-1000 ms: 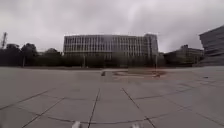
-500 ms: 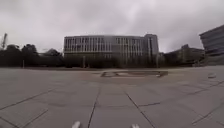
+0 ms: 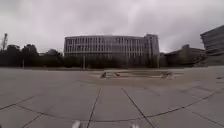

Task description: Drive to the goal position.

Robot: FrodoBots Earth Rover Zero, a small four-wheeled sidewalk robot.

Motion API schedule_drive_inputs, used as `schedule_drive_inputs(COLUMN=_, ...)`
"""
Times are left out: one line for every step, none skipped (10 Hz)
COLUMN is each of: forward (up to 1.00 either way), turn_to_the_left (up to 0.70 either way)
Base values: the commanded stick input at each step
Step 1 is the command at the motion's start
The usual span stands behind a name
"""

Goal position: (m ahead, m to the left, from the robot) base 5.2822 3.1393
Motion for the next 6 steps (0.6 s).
schedule_drive_inputs(forward=0.7, turn_to_the_left=0.0)
schedule_drive_inputs(forward=0.7, turn_to_the_left=0.0)
schedule_drive_inputs(forward=0.7, turn_to_the_left=0.0)
schedule_drive_inputs(forward=0.7, turn_to_the_left=0.0)
schedule_drive_inputs(forward=0.7, turn_to_the_left=0.0)
schedule_drive_inputs(forward=0.7, turn_to_the_left=0.0)
